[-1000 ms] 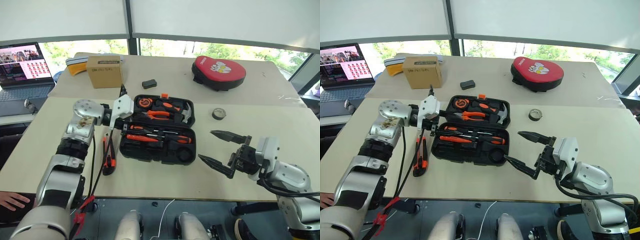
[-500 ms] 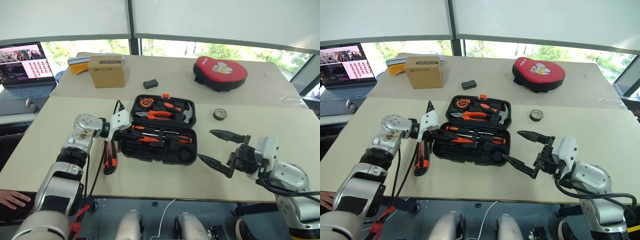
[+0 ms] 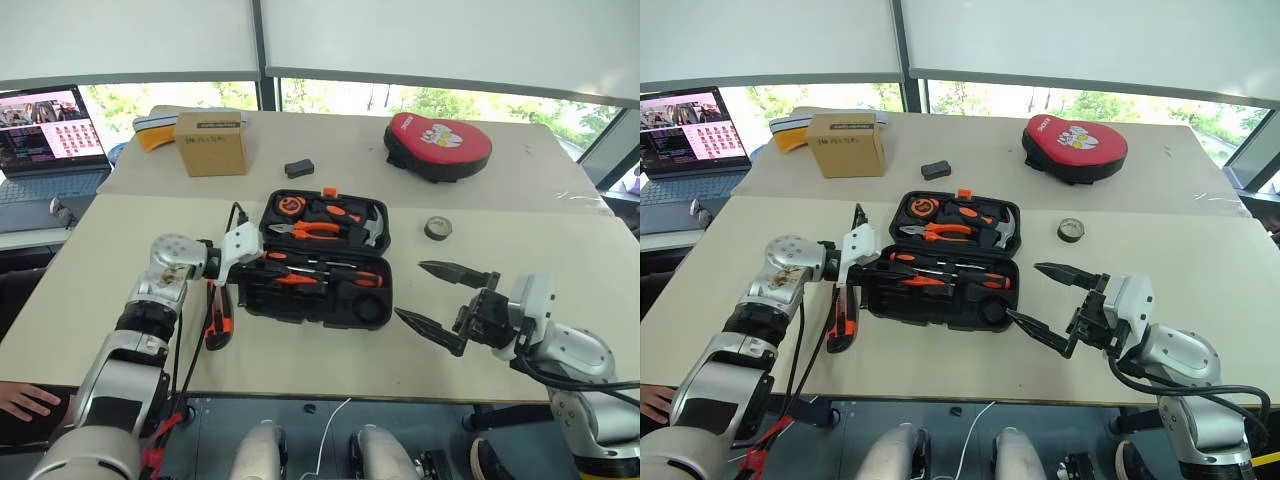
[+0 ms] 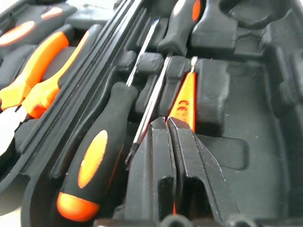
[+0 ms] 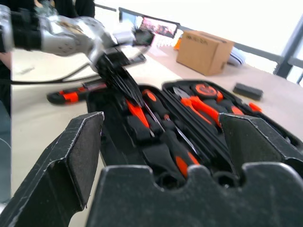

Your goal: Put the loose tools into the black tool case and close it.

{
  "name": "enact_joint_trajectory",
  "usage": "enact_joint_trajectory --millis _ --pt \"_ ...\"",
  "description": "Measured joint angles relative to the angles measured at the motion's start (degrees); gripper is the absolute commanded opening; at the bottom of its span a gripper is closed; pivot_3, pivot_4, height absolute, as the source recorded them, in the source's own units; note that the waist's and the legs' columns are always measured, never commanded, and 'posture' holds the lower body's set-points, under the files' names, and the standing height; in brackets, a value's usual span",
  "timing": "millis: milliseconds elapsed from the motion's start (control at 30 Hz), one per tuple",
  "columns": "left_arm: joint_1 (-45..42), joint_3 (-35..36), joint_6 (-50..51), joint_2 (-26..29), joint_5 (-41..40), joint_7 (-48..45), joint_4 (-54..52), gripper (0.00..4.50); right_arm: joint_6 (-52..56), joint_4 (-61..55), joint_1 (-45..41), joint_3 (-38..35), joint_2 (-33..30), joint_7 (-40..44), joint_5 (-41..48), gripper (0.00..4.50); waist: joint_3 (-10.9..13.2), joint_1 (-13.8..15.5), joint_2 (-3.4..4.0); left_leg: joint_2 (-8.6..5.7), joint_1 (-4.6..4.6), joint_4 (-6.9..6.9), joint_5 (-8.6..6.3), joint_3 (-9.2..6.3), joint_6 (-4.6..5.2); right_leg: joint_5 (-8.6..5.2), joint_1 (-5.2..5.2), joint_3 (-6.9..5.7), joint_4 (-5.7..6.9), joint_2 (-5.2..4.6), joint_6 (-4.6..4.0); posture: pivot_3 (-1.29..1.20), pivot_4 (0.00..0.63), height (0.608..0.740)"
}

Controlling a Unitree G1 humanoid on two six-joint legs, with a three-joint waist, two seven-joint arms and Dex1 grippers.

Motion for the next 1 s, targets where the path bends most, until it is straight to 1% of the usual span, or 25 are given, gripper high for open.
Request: enact_joint_trajectory --millis 67,133,167,200,233,267,300,333,433,467,500,533,633,700,767,833,867,933,1000 --pt "2.9 3.4 1.7 2.2 -3.7 -0.8 -4.5 0.12 -1.1 1.0 0.1 -0.5 -0.2 0.7 -0.6 4.50 0.0 -0.2 0.01 0.03 0.01 0.00 0.00 -0.05 0.00 0.00 0.00 0.01 0.01 0.00 0.00 0.00 0.150 0.740" --pt "8.0 8.2 7.1 6.2 -8.5 -0.4 -11.3 0.12 -2.1 2.0 0.5 -1.3 -1.1 1.7 -1.2 4.50 0.0 -0.7 0.02 0.06 0.04 -0.03 -0.01 -0.18 0.01 0.00 0.00 0.06 0.01 -0.01 0.00 0.00 0.150 0.740" --pt "12.4 11.7 11.1 9.0 -10.8 1.0 -15.6 0.62 -2.8 2.8 1.0 -2.2 -1.6 2.6 -1.2 4.50 0.0 -1.0 0.04 0.08 0.08 -0.06 -0.02 -0.23 0.02 0.00 0.00 0.11 0.00 -0.03 0.00 0.00 0.150 0.740" --pt "17.0 15.4 14.2 11.3 -12.3 2.5 -18.4 0.86 -3.6 3.5 2.0 -3.2 -2.2 3.4 -1.2 4.50 0.0 -1.2 0.05 0.10 0.18 -0.10 -0.03 -0.19 0.03 0.00 0.03 0.18 -0.01 -0.05 0.00 0.00 0.150 0.740" --pt "23.1 19.6 16.7 13.1 -13.5 4.7 -21.8 1.26 -4.5 4.5 2.4 -3.5 -2.4 4.8 -1.2 4.50 0.0 -1.4 0.06 0.10 0.27 -0.17 -0.04 -0.18 0.05 -0.01 0.07 0.19 -0.05 -0.07 0.01 0.00 0.150 0.740" --pt "27.8 22.8 18.4 13.8 -14.2 6.3 -23.4 1.56 -5.3 5.0 3.1 -4.0 -2.4 5.9 -1.2 4.50 0.0 -1.5 0.07 0.19 0.36 -0.23 -0.05 -0.15 0.04 -0.01 0.11 0.24 -0.06 -0.11 0.01 0.00 0.150 0.740" --pt "31.8 25.5 19.8 14.0 -14.9 8.0 -24.7 2.01 -5.8 5.7 3.2 -4.0 -2.4 6.6 -1.2 4.50 0.0 -1.3 0.07 0.15 0.43 -0.29 -0.05 -0.16 0.04 -0.01 0.19 0.22 -0.04 -0.16 0.02 0.00 0.150 0.740" --pt "34.8 27.5 20.8 13.9 -15.2 9.3 -26.0 2.30 -6.0 5.9 3.1 -4.0 -2.4 7.0 -1.2 4.50 0.0 -1.2 0.07 0.17 0.45 -0.29 -0.04 -0.13 0.03 -0.01 0.17 0.20 -0.04 -0.16 0.01 0.00 0.150 0.740" --pt "48.2 36.9 24.2 13.8 -15.9 14.4 -28.8 3.41 -6.3 6.9 2.8 -4.0 -2.9 9.3 -1.1 4.50 0.0 -0.9 0.01 0.16 0.63 -0.29 -0.04 -0.13 0.01 -0.01 0.31 0.15 -0.05 -0.23 -0.01 0.00 0.150 0.740" --pt "50.5 38.9 24.8 13.6 -16.1 15.3 -29.0 3.64 -6.4 7.3 2.9 -4.0 -3.0 10.0 -1.1 4.50 0.0 -0.6 0.00 0.16 0.66 -0.29 -0.04 -0.13 0.01 -0.01 0.31 0.12 -0.06 -0.27 -0.02 0.00 0.150 0.740" --pt "52.7 40.8 25.5 13.5 -16.3 16.4 -29.3 4.13 -6.7 7.9 2.9 -3.9 -3.1 10.5 -1.1 4.50 0.0 -0.2 -0.01 0.13 0.71 -0.29 -0.05 -0.13 0.00 -0.01 0.32 0.09 -0.06 -0.32 -0.03 0.00 0.150 0.740" --pt "55.7 43.1 26.2 12.9 -16.7 17.7 -30.4 4.38 -7.2 8.3 2.8 -3.7 -3.1 11.2 -1.2 4.50 0.0 0.0 -0.01 0.12 0.78 -0.29 -0.05 -0.09 0.00 -0.03 0.19 0.09 -0.09 -0.39 -0.06 0.00 0.150 0.740" --pt "62.1 47.7 31.1 11.4 -17.7 22.2 -34.8 4.45 -9.1 9.6 2.7 -3.0 -3.0 12.9 -1.8 4.50 0.0 0.3 -0.05 0.04 0.87 -0.40 -0.08 -0.03 -0.03 -0.05 0.20 0.07 -0.09 -0.64 -0.08 0.00 0.150 0.740" --pt "63.3 48.3 34.5 11.0 -19.2 24.0 -38.8 4.45 -9.7 10.2 2.7 -2.5 -3.0 13.7 -2.1 4.50 0.0 0.6 -0.05 0.01 0.88 -0.40 -0.28 -0.03 -0.36 -0.06 0.21 -0.04 -0.09 -0.79 -0.09 0.00 0.150 0.740" --pt "63.4 48.2 39.1 10.7 -21.6 26.3 -44.5 4.45 -10.1 10.2 2.1 -1.8 -2.4 14.0 -2.0 4.50 0.0 0.7 -0.05 0.01 0.86 -0.41 -0.29 0.02 -0.39 -0.05 0.20 -0.04 -0.09 -0.83 -0.09 0.00 0.150 0.740" --pt "62.5 47.7 43.0 10.5 -23.3 29.4 -50.1 4.45 -9.9 10.2 1.7 -1.7 -2.4 14.5 -1.2 4.50 0.0 0.6 -0.07 0.00 0.87 -0.41 -0.28 0.04 -0.37 -0.05 0.30 -0.01 -0.09 -0.83 -0.09 0.00 0.150 0.740" --pt "60.9 46.7 46.9 10.0 -24.6 33.1 -54.2 4.45 -9.5 10.2 1.1 -1.6 -2.3 14.6 -0.9 4.50 0.0 0.5 -0.05 -0.01 0.89 -0.41 -0.25 0.03 -0.32 -0.04 0.53 0.00 -0.09 -0.82 -0.08 0.00 0.150 0.740" --pt "58.0 44.3 53.5 8.5 -27.1 39.2 -60.5 4.45 -9.2 10.0 -0.2 -1.2 -2.1 14.6 -0.7 4.50 0.0 0.3 -0.03 -0.01 0.96 -0.41 -0.20 0.03 -0.22 -0.04 0.62 0.03 -0.09 -0.78 -0.07 0.00 0.150 0.740" --pt "54.8 39.9 61.9 6.0 -30.4 47.0 -67.9 4.45 -9.2 9.4 -1.7 0.0 -1.4 14.7 -0.6 4.50 0.0 0.2 -0.04 0.01 1.03 -0.42 -0.07 -0.02 0.00 -0.04 0.73 0.03 -0.10 -0.71 -0.06 0.00 0.150 0.740"
